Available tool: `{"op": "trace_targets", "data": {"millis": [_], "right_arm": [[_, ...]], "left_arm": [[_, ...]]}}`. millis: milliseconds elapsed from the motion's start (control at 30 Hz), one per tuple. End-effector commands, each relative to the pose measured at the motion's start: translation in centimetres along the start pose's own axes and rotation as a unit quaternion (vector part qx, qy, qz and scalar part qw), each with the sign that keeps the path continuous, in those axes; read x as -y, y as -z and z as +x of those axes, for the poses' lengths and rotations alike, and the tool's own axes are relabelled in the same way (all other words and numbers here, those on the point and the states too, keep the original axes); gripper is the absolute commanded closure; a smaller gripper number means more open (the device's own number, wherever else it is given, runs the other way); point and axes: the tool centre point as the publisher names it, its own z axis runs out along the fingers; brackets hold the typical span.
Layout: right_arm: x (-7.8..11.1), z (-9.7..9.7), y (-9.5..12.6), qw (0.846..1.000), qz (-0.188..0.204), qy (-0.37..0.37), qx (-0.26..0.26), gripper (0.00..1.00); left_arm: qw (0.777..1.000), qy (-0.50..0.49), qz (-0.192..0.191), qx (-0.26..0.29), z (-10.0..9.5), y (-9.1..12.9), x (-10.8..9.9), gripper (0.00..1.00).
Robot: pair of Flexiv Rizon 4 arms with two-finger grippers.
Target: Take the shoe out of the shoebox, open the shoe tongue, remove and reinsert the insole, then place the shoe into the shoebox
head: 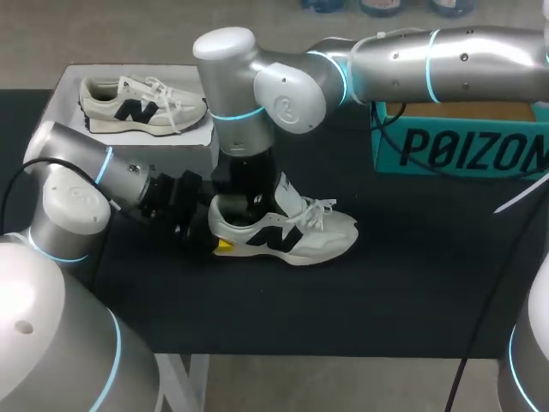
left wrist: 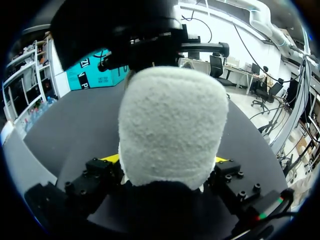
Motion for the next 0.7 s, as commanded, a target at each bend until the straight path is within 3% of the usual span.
{"op": "trace_targets", "data": {"millis": [33,333,700], "right_arm": [[0.5,0.4,-3.5,0.999,-0.036,-0.01,0.02,1.0],[1.9,0.2,1.9,0.994,-0.092,-0.005,0.051,1.0],[3.8,-0.7,4.1,0.987,-0.152,-0.017,0.051,1.0]], "left_arm": [[1.0,0.0,0.001,0.001,-0.1,-0.4,-0.3,1.0],[1.0,0.0,0.001,0.001,-0.1,-0.4,-0.3,1.0],[1.0,0.0,0.001,0.001,-0.1,-0.4,-0.3,1.0]]}}
